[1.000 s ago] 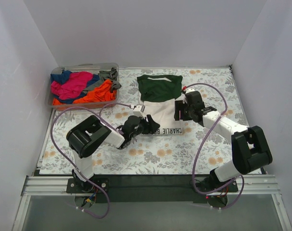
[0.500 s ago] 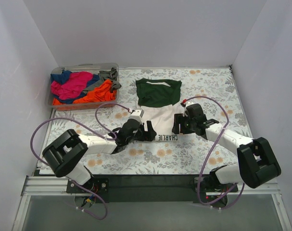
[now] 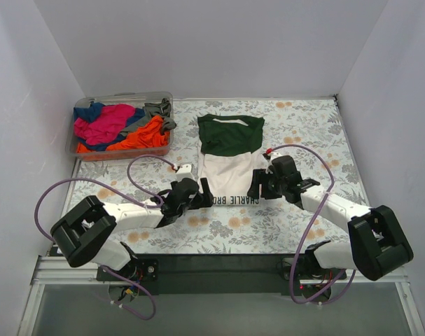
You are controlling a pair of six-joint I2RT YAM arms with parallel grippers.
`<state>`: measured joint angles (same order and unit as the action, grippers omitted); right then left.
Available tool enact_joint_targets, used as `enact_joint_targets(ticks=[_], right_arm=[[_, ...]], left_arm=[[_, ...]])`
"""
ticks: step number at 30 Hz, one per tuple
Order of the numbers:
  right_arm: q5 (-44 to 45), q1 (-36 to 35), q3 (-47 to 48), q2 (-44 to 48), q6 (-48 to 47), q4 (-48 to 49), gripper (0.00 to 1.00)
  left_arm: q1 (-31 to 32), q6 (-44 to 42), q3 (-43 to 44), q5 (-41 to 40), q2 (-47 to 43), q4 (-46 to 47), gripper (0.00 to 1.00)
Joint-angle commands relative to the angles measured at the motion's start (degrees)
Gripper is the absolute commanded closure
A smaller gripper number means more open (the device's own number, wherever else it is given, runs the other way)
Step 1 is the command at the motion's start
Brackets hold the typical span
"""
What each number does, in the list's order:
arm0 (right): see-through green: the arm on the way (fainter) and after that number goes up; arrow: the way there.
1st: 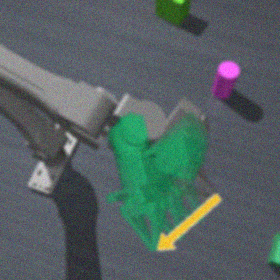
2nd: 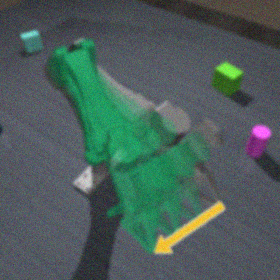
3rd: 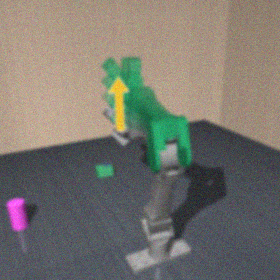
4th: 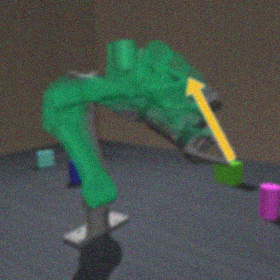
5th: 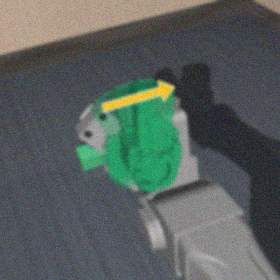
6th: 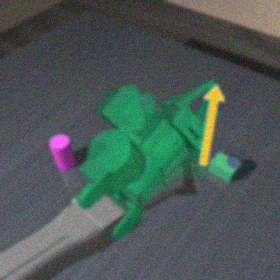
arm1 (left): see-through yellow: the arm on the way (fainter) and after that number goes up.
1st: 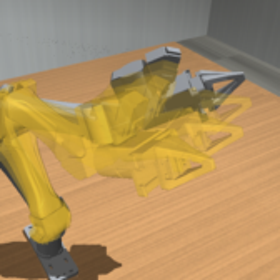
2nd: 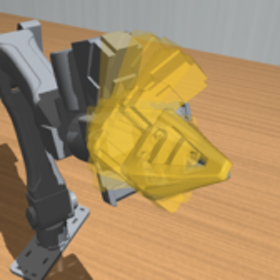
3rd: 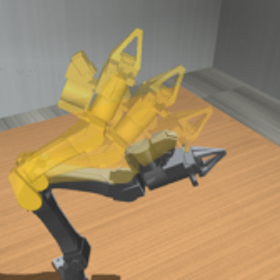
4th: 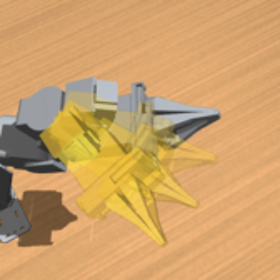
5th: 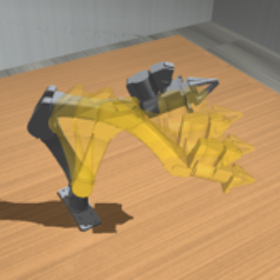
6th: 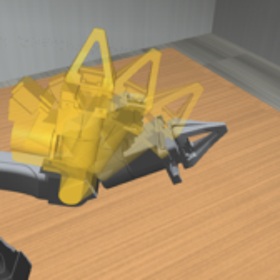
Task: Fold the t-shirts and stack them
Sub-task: Fold the tshirt
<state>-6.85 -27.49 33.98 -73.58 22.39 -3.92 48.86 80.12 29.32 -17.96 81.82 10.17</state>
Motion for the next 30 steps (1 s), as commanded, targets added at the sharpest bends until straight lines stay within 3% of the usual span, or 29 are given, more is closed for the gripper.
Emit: enact_joint_targets(ticks=[1, 18, 23, 26, 27, 30], right_arm=[[-0.45, -0.64, -0.84, 0.81, 1.25, 2.08, 0.41], [-0.97, -2.48, -4.36, -1.3, 4.06, 3.4, 0.42], [-0.62, -3.36, -4.62, -3.32, 4.5, 5.59, 0.47], [0.26, -3.45, -4.8, -3.59, 4.5, 5.51, 0.58], [0.43, -3.54, -4.88, -3.59, 4.5, 5.51, 0.62], [0.61, -3.54, -5.06, -3.59, 4.33, 5.24, 0.83]], left_arm=[[0.01, 2.59, -2.68, -1.82, -1.49, -4.81, 0.26], [0.01, 2.15, -3.57, 4.42, 1.23, -0.87, 0.44], [0.01, 2.15, -3.74, 5.21, 3.34, 0.28, 0.51], [0.01, 2.41, -3.66, 4.6, 4.57, 0.64, 0.8], [0.01, 2.33, -3.48, 4.34, 5.01, 0.38, 1.0], [0.01, 1.63, -3.57, 4.59, 5.98, 0.89, 1.0]])
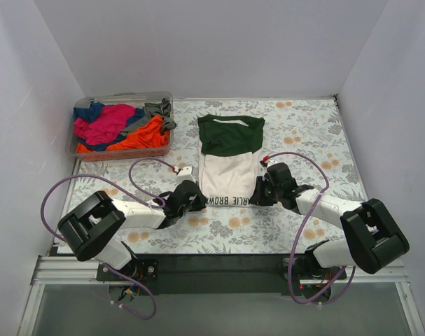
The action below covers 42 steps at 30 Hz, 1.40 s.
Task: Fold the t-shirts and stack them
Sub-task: Fold the tshirt
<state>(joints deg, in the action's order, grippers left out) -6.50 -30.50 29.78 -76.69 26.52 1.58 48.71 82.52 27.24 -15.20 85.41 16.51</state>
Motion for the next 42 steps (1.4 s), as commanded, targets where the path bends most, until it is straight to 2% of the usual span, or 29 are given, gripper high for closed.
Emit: enact_joint_targets(ticks=[1, 3, 8, 12, 18, 23, 30, 34, 38, 42], right_arm=[[0.09, -0.61, -0.86, -0.4, -0.07, -0.44, 0.93], [0.0, -0.87, -0.78, -0.48, -0.42, -1.05, 0.99], [0.0, -1.49, -1.04, 1.01, -2.0, -5.36, 0.99], [0.17, -1.67, -1.3, 3.9, -2.88, -9.75, 0.99], [-0.35, -2.37, -3.41, 10.49, -3.14, -16.6, 0.99], [-0.88, -3.07, -2.63, 12.08, -4.28, -20.91, 0.99], [1.49, -3.25, 2.99, 15.42, -4.38, -23.65, 0.99], [3.68, -3.16, 7.65, 17.44, -3.58, -23.65, 0.99], [9.48, -3.16, 12.22, 18.06, -4.81, -23.56, 0.99], [13.18, -3.25, 15.38, 17.19, -5.87, -22.51, 0.99]], left_arm=[[0.16, -1.22, -1.58, 2.54, 2.66, -5.0, 1.0], [0.16, -2.54, -1.76, 3.42, 2.57, -4.39, 1.0], [0.07, -4.82, -1.49, 8.42, 1.52, -4.56, 1.0], [0.07, -5.18, -0.88, 13.87, 0.12, -9.03, 1.0], [0.33, -5.18, -2.54, 21.16, -7.6, -13.95, 1.0], [2.0, -2.02, -4.48, 25.13, -11.84, -16.25, 1.0], [2.36, -0.35, 0.07, 18.11, -16.41, -17.39, 1.0], [2.36, 0.98, 1.67, 15.91, -18.34, -15.11, 1.0], [2.18, -1.83, 5.7, 8.37, -19.49, -15.81, 1.0], [0.78, -5.26, 9.93, 7.03, -18.96, -14.06, 1.0]])
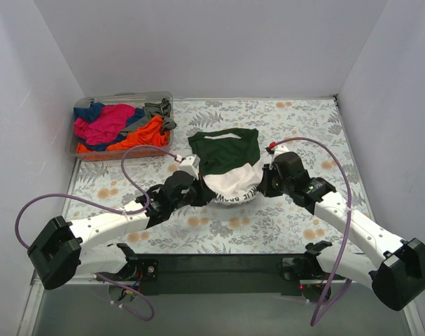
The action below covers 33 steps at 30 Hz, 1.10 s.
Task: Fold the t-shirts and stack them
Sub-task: Fold the tshirt
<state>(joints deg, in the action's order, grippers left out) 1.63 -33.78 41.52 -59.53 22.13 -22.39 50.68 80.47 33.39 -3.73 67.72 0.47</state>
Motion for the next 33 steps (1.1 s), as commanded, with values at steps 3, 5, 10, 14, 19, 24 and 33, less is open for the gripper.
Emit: enact_joint_targets(ticks=[3, 5, 10, 14, 19, 24, 33], right_arm=[[7.25, 0.12, 5.58, -0.76, -2.52, 3.31, 0.99], [7.78, 0.12, 6.73, -1.29, -3.06, 3.93, 0.99], [4.09, 0.12, 8.32, -1.47, -4.11, 2.8, 0.99], [2.85, 0.12, 9.89, 0.37, -5.34, -3.34, 0.99], [0.57, 0.12, 12.62, 3.45, -7.1, -13.28, 0.99], [-3.82, 0.03, 14.29, 6.0, -8.15, -20.75, 0.99], [-10.24, 0.03, 14.82, 9.16, -9.83, -27.18, 0.99]], left_arm=[[-3.03, -4.7, 5.11, -3.75, -1.02, 6.11, 1.0], [-4.09, -6.28, 6.07, -3.04, -0.84, 8.57, 1.0], [-4.09, -8.48, 7.13, 1.6, -0.48, 7.79, 1.0], [-4.18, -8.92, 5.64, 3.2, -3.03, 4.64, 1.0], [-4.18, -10.5, 5.02, 8.99, -6.46, 0.07, 1.0], [-4.18, -11.03, 5.11, 16.1, -9.01, -4.33, 1.0], [-4.18, -9.81, 3.97, 21.22, -16.21, -8.29, 1.0]])
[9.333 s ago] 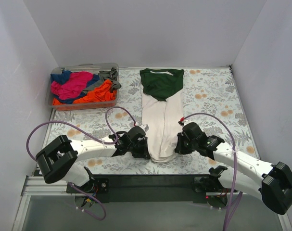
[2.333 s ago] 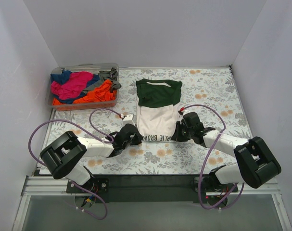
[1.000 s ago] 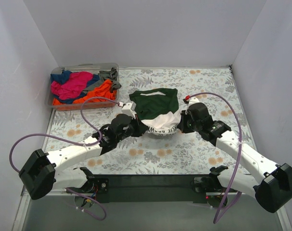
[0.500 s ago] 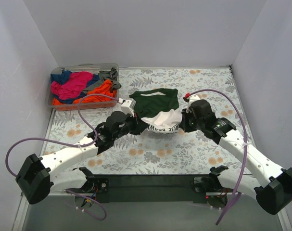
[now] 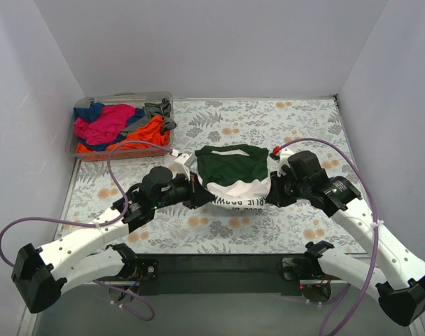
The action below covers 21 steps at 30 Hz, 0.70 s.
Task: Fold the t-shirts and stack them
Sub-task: Fold the tshirt
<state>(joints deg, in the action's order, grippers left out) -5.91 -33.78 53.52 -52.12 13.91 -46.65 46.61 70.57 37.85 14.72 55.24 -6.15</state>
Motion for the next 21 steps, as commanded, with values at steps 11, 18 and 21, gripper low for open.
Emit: enact_joint_targets(ticks=[11, 18, 21], right_arm=[[13.81, 0.03, 6.07, -6.66, -1.43, 10.86, 0.99], [19.01, 1.08, 11.42, -19.67, -3.45, 17.29, 0.99], [19.8, 2.4, 14.93, -24.86, -4.33, 18.79, 0.99]], left_arm=[[-2.57, 3.97, -2.51, -6.72, 5.91, 12.64, 1.0], [-9.42, 3.62, -1.46, -4.79, 11.02, 19.16, 1.0], [-11.79, 3.35, -0.23, -3.65, 14.1, 20.83, 1.0]])
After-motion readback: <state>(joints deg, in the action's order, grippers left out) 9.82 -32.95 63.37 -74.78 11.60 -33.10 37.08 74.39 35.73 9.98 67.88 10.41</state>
